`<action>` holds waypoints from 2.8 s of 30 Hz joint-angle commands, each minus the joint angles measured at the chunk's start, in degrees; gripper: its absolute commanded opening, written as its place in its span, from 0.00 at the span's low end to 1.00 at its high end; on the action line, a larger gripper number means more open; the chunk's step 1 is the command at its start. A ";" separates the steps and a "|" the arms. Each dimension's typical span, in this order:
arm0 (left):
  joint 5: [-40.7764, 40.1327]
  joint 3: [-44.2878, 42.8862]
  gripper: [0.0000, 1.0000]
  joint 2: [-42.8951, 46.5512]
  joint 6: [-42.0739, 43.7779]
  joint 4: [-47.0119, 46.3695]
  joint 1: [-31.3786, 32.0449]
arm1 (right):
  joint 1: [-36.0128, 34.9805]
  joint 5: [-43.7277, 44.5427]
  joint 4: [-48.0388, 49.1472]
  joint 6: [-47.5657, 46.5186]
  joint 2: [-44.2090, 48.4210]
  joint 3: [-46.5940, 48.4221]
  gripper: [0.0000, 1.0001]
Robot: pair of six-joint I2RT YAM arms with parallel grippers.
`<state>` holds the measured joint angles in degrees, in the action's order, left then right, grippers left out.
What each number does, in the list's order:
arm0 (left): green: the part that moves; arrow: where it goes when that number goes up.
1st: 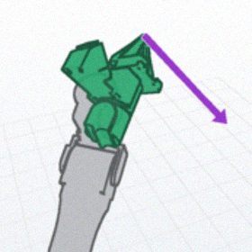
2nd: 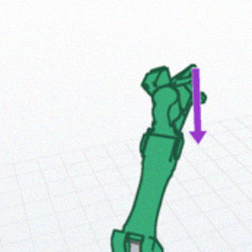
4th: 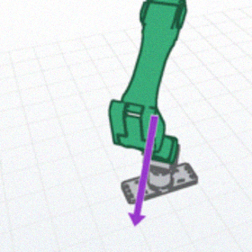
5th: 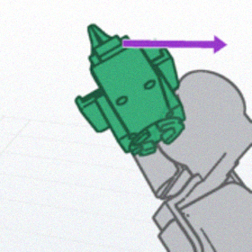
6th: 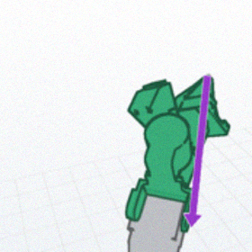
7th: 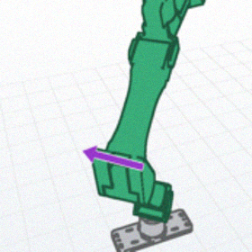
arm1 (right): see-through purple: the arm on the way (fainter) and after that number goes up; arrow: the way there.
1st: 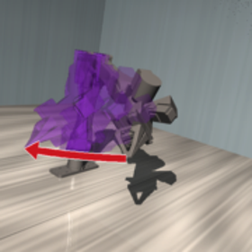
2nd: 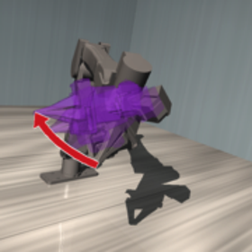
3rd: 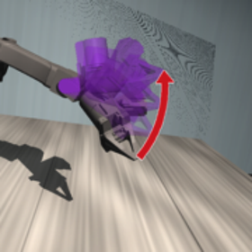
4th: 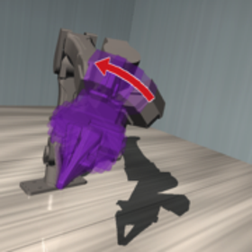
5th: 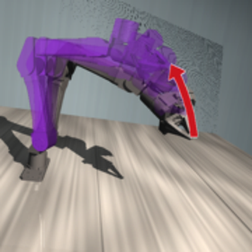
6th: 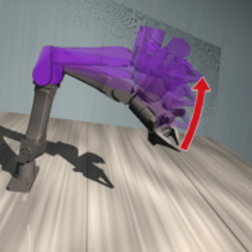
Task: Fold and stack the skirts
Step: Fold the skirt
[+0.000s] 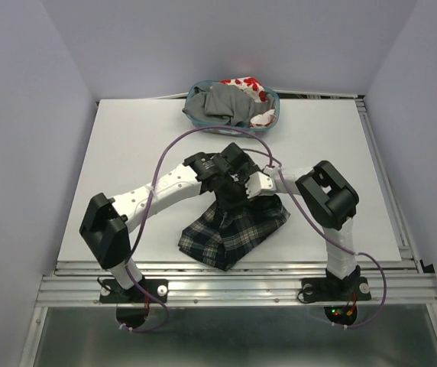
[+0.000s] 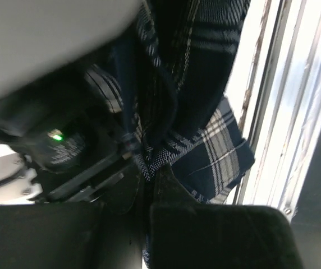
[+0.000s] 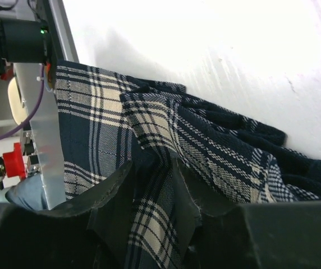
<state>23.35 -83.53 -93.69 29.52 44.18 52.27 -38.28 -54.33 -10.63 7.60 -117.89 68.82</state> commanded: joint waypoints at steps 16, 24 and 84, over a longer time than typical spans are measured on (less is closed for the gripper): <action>10.22 13.66 0.00 9.40 6.60 -0.33 1.34 | 6.29 15.48 -15.56 -10.58 -3.66 27.95 0.50; 10.75 11.64 0.00 9.93 7.66 1.43 0.91 | 6.29 14.61 -15.12 -13.22 -11.39 26.11 0.34; 1.43 -8.84 0.84 -2.65 -1.92 -0.69 -24.06 | 21.85 16.98 -37.61 -21.57 25.41 17.58 0.56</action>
<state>25.89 -87.90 -103.98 30.00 38.09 29.17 -15.88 -32.60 -43.35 -9.54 -96.36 87.88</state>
